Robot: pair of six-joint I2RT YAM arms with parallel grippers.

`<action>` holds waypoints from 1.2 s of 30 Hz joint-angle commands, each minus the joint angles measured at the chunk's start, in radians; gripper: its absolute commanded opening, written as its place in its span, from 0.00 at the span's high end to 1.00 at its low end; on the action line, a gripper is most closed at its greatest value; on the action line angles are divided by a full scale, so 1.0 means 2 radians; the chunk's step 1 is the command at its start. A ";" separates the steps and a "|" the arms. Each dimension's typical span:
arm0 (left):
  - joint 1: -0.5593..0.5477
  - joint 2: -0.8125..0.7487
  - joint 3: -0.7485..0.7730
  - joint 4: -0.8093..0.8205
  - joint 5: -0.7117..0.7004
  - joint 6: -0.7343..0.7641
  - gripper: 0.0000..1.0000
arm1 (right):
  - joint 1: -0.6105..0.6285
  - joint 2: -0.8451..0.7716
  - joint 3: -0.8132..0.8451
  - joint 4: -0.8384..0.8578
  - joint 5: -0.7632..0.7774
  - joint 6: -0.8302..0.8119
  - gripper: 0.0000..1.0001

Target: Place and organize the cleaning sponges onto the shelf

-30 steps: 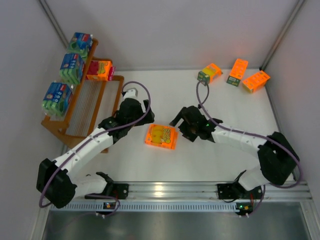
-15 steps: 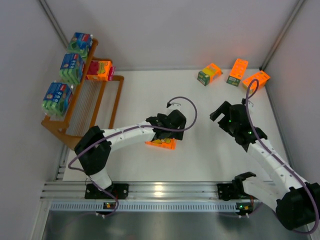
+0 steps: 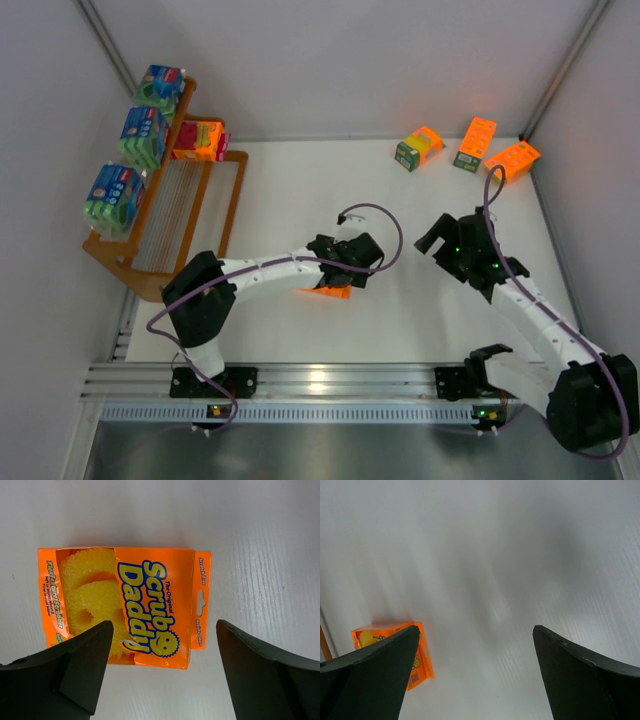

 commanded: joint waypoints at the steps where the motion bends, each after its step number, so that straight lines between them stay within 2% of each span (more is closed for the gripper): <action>1: 0.000 0.003 0.004 -0.008 -0.022 -0.012 0.10 | -0.012 0.007 0.003 0.033 -0.019 -0.005 0.01; 10: 0.002 0.053 0.012 -0.007 -0.012 -0.014 0.10 | -0.014 0.023 -0.003 0.045 -0.031 0.007 0.01; 13: 0.008 0.062 0.012 -0.007 -0.011 -0.016 0.16 | -0.016 0.026 0.000 0.044 -0.031 0.006 0.00; 15: 0.009 0.059 0.012 -0.006 -0.018 -0.014 0.26 | -0.018 0.027 0.000 0.046 -0.031 0.007 0.01; 19: 0.019 0.047 0.008 -0.006 -0.041 -0.001 0.37 | -0.020 0.033 0.000 0.049 -0.031 0.007 0.01; 25: 0.061 -0.004 0.010 -0.007 -0.063 0.084 0.42 | -0.023 0.044 0.000 0.055 -0.031 0.007 0.01; 29: 0.100 -0.089 0.047 -0.007 -0.055 0.190 0.40 | -0.025 0.054 0.000 0.063 -0.046 0.008 0.01; 32: 0.160 -0.140 0.066 -0.008 -0.023 0.252 0.38 | -0.024 0.064 -0.001 0.077 -0.050 0.011 0.01; 33: 0.198 -0.150 0.072 -0.007 -0.017 0.265 0.38 | -0.025 0.067 -0.001 0.079 -0.054 0.012 0.01; 36: 0.257 -0.165 0.079 -0.007 0.012 0.328 0.38 | -0.025 0.088 0.003 0.092 -0.063 0.013 0.01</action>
